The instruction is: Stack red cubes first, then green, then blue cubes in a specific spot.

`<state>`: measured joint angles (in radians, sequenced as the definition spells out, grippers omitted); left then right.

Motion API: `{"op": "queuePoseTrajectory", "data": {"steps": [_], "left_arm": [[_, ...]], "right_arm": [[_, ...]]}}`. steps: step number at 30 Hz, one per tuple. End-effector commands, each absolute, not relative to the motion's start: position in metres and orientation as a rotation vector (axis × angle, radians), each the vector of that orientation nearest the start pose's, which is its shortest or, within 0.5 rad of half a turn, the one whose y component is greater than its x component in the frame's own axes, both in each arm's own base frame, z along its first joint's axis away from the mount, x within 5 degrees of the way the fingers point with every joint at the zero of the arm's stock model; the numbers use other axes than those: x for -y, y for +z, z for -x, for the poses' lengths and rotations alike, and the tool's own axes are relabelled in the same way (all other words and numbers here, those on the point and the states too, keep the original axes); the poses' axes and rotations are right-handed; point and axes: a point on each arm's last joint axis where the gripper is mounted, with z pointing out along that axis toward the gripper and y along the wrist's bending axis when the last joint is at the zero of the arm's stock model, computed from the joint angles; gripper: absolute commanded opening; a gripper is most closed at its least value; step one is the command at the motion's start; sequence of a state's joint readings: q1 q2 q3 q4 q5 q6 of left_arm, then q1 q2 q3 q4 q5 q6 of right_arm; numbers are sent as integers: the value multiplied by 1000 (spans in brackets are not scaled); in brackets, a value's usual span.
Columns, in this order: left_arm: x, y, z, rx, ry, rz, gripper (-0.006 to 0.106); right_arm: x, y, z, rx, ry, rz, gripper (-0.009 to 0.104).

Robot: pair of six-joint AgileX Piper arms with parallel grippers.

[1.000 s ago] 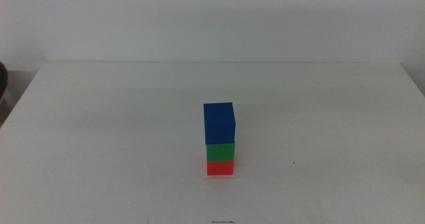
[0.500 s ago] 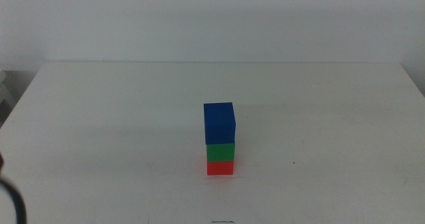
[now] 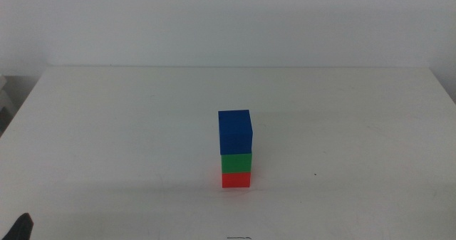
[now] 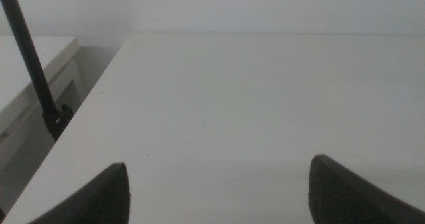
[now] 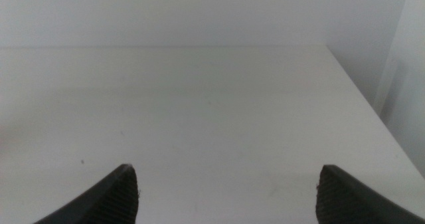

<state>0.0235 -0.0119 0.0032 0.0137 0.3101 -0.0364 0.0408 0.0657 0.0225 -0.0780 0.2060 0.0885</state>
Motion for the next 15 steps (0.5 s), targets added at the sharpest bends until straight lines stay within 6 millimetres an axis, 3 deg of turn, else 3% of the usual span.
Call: {"op": "queuePoseTrajectory", "data": {"steps": [1, 15], "left_arm": [[-1, 198, -54, -1633, -22, 59, 90], [-1, 191, -55, -1641, -22, 60, 90]], "right_arm": [[0, 193, -58, -1689, -12, 42, 75], [0, 195, -55, -1642, -42, 63, 75]]}}
